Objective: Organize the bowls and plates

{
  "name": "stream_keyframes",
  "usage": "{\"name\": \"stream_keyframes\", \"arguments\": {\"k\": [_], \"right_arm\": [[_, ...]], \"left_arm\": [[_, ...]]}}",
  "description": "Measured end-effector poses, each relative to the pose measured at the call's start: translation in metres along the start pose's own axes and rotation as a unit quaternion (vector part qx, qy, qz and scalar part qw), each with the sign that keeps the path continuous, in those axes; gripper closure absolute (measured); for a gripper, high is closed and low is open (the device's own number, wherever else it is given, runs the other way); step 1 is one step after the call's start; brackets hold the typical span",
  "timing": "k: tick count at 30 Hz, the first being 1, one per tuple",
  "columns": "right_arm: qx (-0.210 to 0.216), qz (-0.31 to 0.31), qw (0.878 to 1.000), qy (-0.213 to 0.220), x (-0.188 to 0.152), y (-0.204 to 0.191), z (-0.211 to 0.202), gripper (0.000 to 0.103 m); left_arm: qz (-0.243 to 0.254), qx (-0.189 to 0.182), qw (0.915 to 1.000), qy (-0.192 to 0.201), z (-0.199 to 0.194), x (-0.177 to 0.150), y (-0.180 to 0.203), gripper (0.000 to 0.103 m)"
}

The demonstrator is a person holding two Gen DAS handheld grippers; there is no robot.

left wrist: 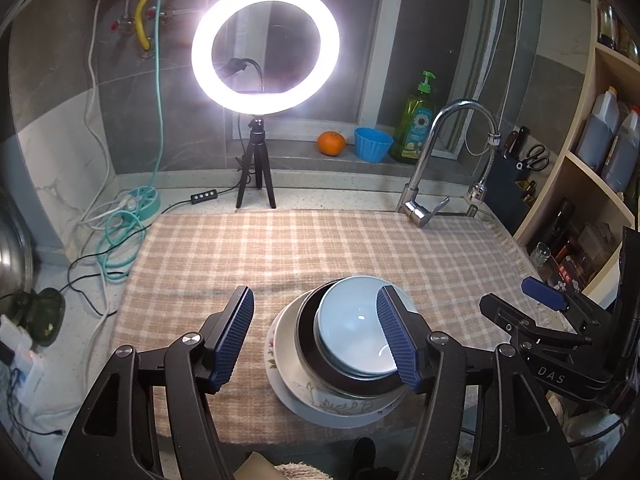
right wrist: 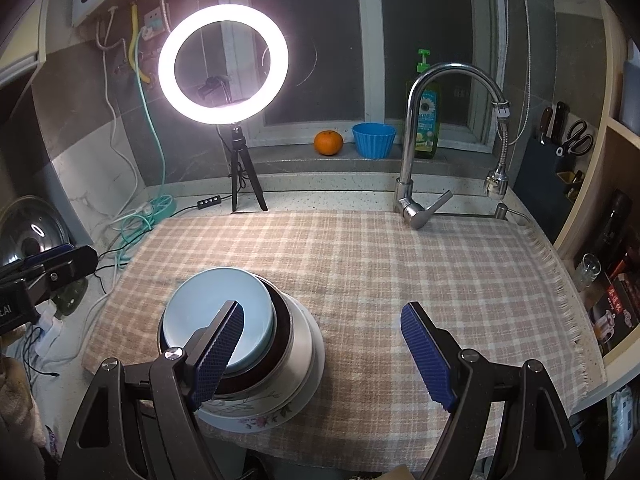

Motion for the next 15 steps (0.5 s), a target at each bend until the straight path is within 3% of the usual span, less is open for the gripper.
{"name": "stream_keyframes", "arguments": {"k": [15], "right_arm": [[0.001,0.002,1.000,-0.002,0.0016,0.0028,0.0032,0.025]], "left_arm": [[0.003,-0.002,1.0000,-0.002,0.0014,0.0023,0.0008,0.039]]}}
Point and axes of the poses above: each gripper's, at about its wrist camera, not at the fingertips, and z roughly the way its jaws point, y to its right, x to its top, the point moved 2 cm from there along z, roughly the way its jaws point, and after that the axes turned 14 degrees about -y, right-handed, at the moved point
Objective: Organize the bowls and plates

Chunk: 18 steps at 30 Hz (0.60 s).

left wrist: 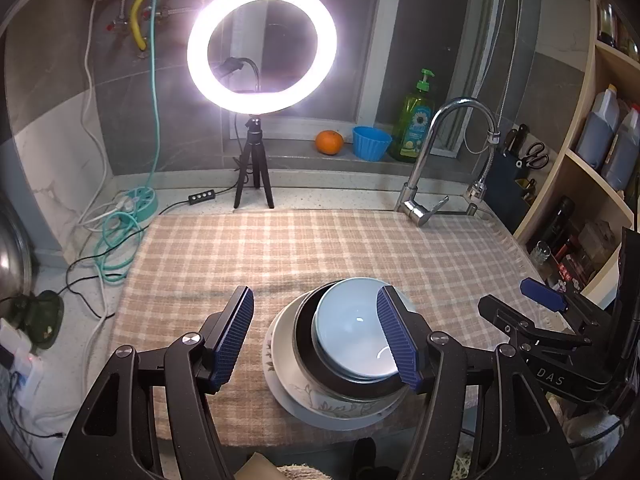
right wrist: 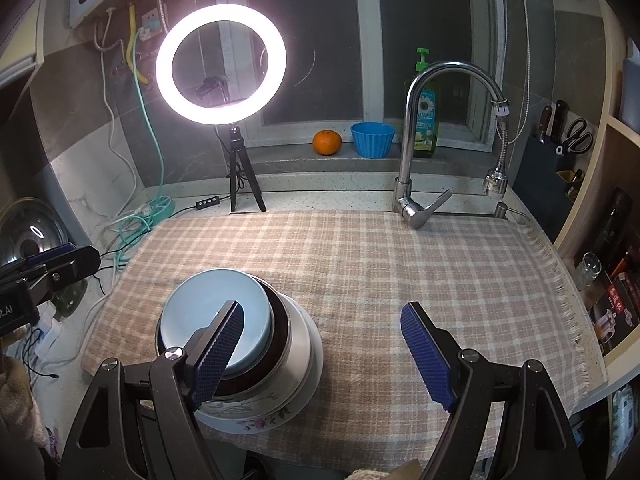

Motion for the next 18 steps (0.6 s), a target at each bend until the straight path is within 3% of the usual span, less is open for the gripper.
{"name": "stream_keyframes", "arguments": {"k": [18], "right_arm": [[-0.002,-0.004,1.000,-0.001,0.0025,-0.0029,0.0009,0.025]], "left_arm": [[-0.003,0.003,1.0000,0.000,0.0015,0.0026,-0.0029,0.039]]}}
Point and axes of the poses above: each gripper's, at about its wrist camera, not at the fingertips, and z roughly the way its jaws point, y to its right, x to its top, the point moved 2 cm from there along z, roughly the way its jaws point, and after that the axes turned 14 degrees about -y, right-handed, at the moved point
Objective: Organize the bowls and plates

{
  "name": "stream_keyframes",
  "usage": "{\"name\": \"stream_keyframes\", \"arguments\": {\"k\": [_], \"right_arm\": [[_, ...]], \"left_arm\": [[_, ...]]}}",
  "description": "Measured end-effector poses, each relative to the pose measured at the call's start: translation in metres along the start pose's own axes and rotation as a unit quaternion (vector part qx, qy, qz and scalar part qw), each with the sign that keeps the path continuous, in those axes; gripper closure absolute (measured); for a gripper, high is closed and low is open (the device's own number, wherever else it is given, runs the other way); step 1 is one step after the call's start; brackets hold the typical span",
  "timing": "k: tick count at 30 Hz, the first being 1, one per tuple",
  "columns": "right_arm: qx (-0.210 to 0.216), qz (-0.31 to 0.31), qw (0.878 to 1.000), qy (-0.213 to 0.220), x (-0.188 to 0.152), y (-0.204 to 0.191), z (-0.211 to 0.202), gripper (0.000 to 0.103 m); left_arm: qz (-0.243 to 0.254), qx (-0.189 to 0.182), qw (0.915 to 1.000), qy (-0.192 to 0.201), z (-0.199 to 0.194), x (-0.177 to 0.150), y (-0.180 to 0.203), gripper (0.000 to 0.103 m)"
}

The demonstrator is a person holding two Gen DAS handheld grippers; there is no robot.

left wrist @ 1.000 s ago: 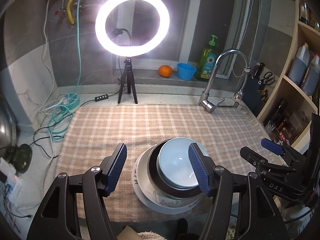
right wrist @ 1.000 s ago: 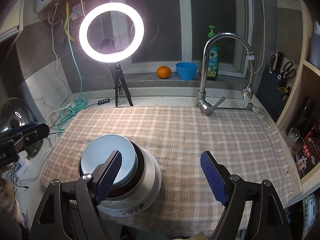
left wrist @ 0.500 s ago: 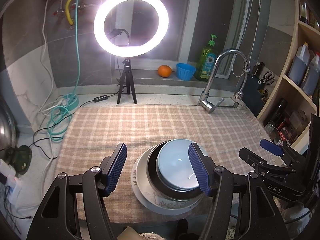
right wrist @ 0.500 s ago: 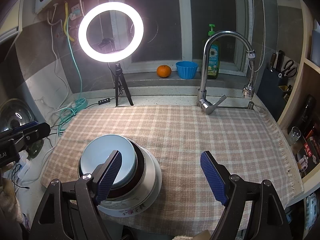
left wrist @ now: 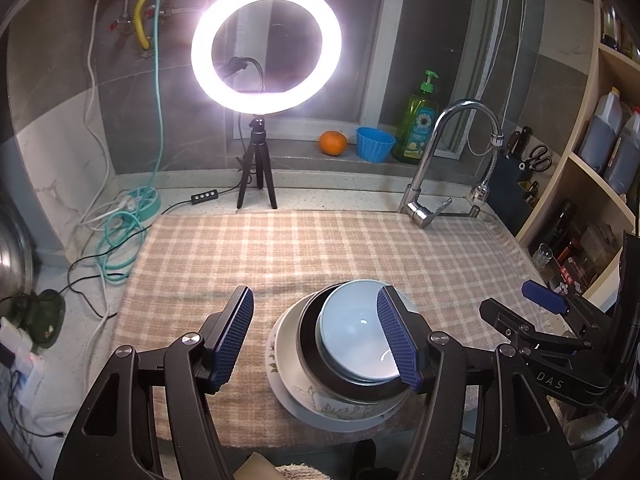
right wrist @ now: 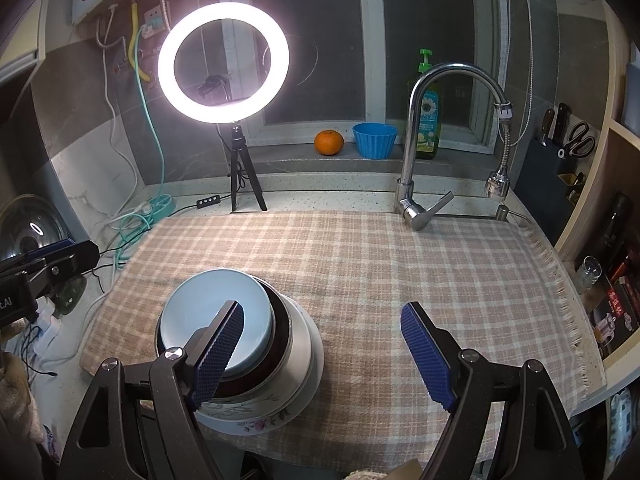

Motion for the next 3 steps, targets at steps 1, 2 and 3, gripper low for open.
{"name": "stream_keyframes", "arguments": {"k": [1,2,3], "right_arm": [[0.000,0.000,1.000,0.000,-0.0003,-0.0001,-0.0002,0.025],[0.000,0.000,1.000,-0.001,0.0000,0.0001,0.0003,0.025],[0.001,0.000,1.000,-0.003,0.0002,0.0001,0.0008,0.025]], "left_arm": [[0.000,0.001,1.0000,0.000,0.0001,-0.0003,0.0003,0.039],[0.000,0.001,1.0000,-0.001,0.0001,-0.0003,0.0005,0.039],[0.000,0.000,1.0000,-0.001,0.0000,-0.0006,0.0006,0.039]]}}
Point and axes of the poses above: each gripper's, at about its wrist camera, not at the fingertips, and z roughly the way its jaws point, y to its right, x to its top, the point moved 2 cm from there along z, roughly the way its jaws point, and after that the axes turned 14 degrees about -y, right-handed, at the moved point
